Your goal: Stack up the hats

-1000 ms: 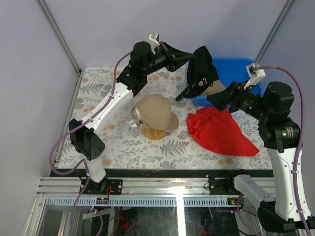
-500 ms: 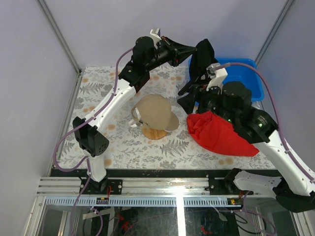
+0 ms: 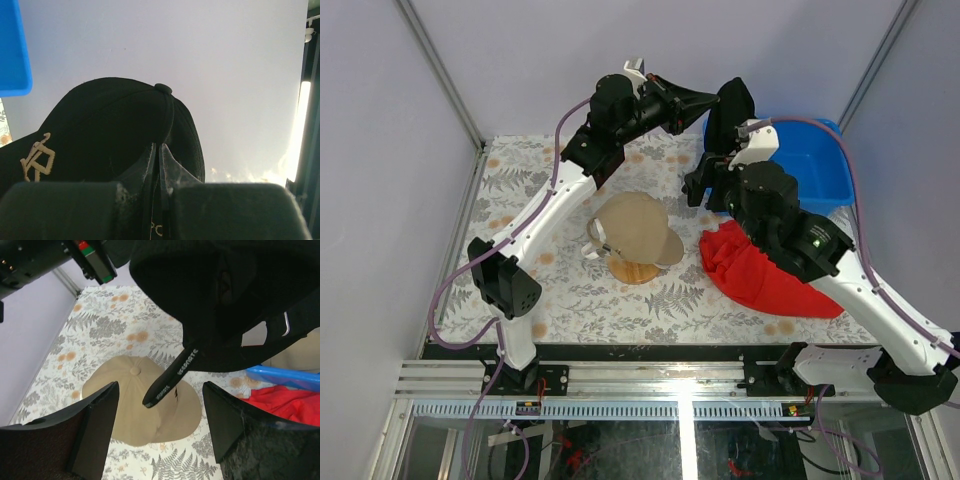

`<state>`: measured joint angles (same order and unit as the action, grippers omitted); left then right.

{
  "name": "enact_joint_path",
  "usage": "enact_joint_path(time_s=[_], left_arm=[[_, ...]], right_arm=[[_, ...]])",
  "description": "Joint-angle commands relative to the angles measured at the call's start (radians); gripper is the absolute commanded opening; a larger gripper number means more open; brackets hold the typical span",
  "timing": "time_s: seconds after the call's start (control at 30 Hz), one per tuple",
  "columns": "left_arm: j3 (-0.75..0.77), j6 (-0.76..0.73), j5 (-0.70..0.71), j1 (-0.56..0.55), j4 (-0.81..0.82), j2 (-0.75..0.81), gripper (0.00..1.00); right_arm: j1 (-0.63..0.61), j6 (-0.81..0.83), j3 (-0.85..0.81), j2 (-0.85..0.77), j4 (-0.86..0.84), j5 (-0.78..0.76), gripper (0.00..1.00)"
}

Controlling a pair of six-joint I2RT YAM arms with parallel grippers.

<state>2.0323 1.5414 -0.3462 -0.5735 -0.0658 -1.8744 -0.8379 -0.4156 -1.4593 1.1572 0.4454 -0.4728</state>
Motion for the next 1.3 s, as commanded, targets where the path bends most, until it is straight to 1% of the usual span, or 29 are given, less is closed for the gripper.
enact_joint_path(time_s=[0.0,0.07,0.1,0.13,0.17,0.23,0.27,0.37,0.4,0.5,0.53,0.57,0.6,0.63,0.7,0.8,0.9,0.97,1.03,1.2,1.27], left_arm=[[-0.006,0.030,0.029,-0.002,0.073,0.044,0.00],[-0.010,0.034,0.032,-0.002,0.076,0.050,0.00],[-0.014,0.034,0.034,-0.002,0.077,0.053,0.00],[-0.017,0.034,0.039,-0.002,0.077,0.058,0.00],[-0.020,0.034,0.041,-0.001,0.078,0.060,0.00],[-0.020,0.031,0.043,0.004,0.077,0.064,0.00],[-0.021,0.028,0.043,0.009,0.074,0.064,0.00],[-0.022,0.004,0.031,0.039,0.067,0.069,0.00],[-0.022,-0.009,0.024,0.054,0.067,0.070,0.00],[0.006,-0.065,-0.025,0.105,0.059,0.056,0.00],[0.014,-0.088,-0.042,0.123,0.053,0.054,0.03],[0.015,-0.108,-0.062,0.141,0.054,0.056,0.09],[0.013,-0.134,-0.078,0.159,0.052,0.061,0.20],[0.009,-0.162,-0.088,0.175,0.042,0.069,0.28],[-0.035,-0.200,-0.110,0.209,0.059,0.102,0.37],[-0.146,-0.222,-0.160,0.248,0.106,0.165,0.48],[-0.283,-0.226,-0.191,0.260,0.166,0.243,0.55],[-0.383,-0.228,-0.205,0.260,0.208,0.302,0.57],[-0.483,-0.204,-0.209,0.257,0.288,0.367,0.59],[-0.718,-0.082,-0.200,0.253,0.545,0.535,0.64],[-0.766,-0.044,-0.197,0.252,0.593,0.584,0.66]], right_arm=[[-0.018,0.008,-0.006,0.037,-0.111,-0.131,0.74],[-0.023,-0.007,0.009,0.046,-0.125,-0.187,0.71],[-0.024,-0.012,0.020,0.047,-0.136,-0.214,0.65],[-0.023,-0.021,0.026,0.046,-0.134,-0.243,0.58],[-0.024,-0.028,0.033,0.044,-0.129,-0.271,0.48],[-0.023,-0.031,0.045,0.029,-0.119,-0.305,0.23],[-0.024,-0.023,0.045,0.018,-0.114,-0.306,0.16],[-0.023,-0.006,0.006,-0.017,-0.061,-0.230,0.01],[-0.023,-0.005,-0.016,-0.032,-0.039,-0.190,0.00],[-0.022,-0.007,-0.137,-0.025,0.076,0.005,0.00],[-0.022,-0.010,-0.176,-0.015,0.113,0.081,0.00],[-0.022,-0.025,-0.231,-0.004,0.157,0.135,0.00],[-0.023,-0.040,-0.282,0.005,0.189,0.194,0.00],[-0.022,-0.048,-0.312,0.011,0.208,0.257,0.00],[-0.022,-0.082,-0.362,0.019,0.245,0.335,0.00],[-0.023,-0.139,-0.398,0.011,0.248,0.411,0.00],[-0.022,-0.189,-0.404,-0.005,0.191,0.469,0.00],[-0.020,-0.236,-0.393,-0.018,0.131,0.509,0.00],[-0.021,-0.287,-0.372,-0.032,0.058,0.546,0.00],[-0.007,-0.432,-0.236,-0.078,-0.172,0.611,0.00],[0.022,-0.501,-0.174,-0.089,-0.275,0.654,0.00]])
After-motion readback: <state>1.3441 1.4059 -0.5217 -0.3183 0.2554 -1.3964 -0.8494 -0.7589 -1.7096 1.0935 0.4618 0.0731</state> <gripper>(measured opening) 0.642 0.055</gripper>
